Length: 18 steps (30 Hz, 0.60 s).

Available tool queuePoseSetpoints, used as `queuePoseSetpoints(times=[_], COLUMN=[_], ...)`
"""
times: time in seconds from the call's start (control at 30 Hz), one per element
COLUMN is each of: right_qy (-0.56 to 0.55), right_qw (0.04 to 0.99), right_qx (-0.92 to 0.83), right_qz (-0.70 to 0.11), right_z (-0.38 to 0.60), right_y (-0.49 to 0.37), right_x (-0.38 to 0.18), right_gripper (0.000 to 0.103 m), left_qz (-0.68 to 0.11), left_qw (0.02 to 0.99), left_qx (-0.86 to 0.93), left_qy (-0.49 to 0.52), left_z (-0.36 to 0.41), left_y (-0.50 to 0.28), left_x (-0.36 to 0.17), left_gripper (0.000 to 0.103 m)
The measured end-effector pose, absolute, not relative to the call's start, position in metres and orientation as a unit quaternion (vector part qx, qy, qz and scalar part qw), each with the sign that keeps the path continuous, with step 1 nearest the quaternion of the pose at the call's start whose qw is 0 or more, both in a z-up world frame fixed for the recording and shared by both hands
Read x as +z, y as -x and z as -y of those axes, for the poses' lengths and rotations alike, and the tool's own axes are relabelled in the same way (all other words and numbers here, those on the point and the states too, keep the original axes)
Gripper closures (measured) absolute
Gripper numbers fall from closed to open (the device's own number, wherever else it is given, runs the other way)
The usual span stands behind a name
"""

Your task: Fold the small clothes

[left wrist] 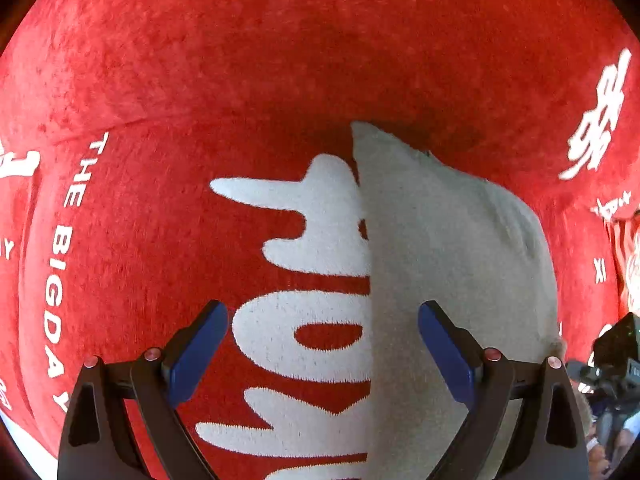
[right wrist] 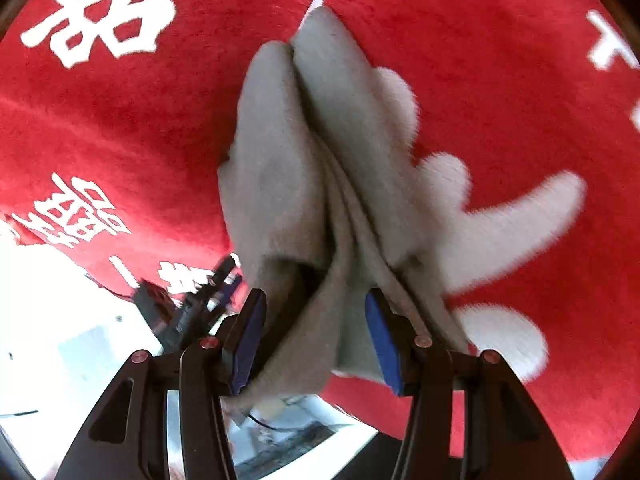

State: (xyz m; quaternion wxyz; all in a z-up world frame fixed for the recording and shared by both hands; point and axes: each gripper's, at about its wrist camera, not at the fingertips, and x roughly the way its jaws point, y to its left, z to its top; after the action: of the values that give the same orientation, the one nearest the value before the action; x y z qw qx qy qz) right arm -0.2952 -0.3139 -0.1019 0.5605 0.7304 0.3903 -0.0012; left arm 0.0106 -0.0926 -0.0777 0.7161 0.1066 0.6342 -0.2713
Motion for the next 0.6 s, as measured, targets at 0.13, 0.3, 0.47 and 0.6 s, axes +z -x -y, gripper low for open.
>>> queuePoseSetpoints(times=[0.13,0.3,0.47,0.6], right_qy=[-0.729,-0.655,-0.596,-0.585], right_qw=[0.566,0.615,0.698,0.669], right_qx=[0.012,-0.004,0.004,-0.06], right_qz=[-0.384,-0.439,-0.397,-0.454], right_z=[0.328,0.33,0.331,0.336], right_y=[0.26,0.234,0.24,0.248], right_x=[-0.113,-0.095,-0.037,-0.074], right_gripper=[0.046,0.089,0.089,0.088], left_qz=[-0.635,-0.642,-0.627,-0.616], left_qw=[0.714,0.71,0.713,0.708], left_qx=[-0.269,-0.261,-0.288,-0.306], left_qy=[-0.123,-0.124,-0.124,-0.159], left_z=[0.094,0.097,0.104,0.125], left_y=[-0.014,-0.015,0.0,0.019], left_x=[-0.087,-0.096,-0.076,-0.08], left_gripper=[0.007,0.007,0.007,0.007])
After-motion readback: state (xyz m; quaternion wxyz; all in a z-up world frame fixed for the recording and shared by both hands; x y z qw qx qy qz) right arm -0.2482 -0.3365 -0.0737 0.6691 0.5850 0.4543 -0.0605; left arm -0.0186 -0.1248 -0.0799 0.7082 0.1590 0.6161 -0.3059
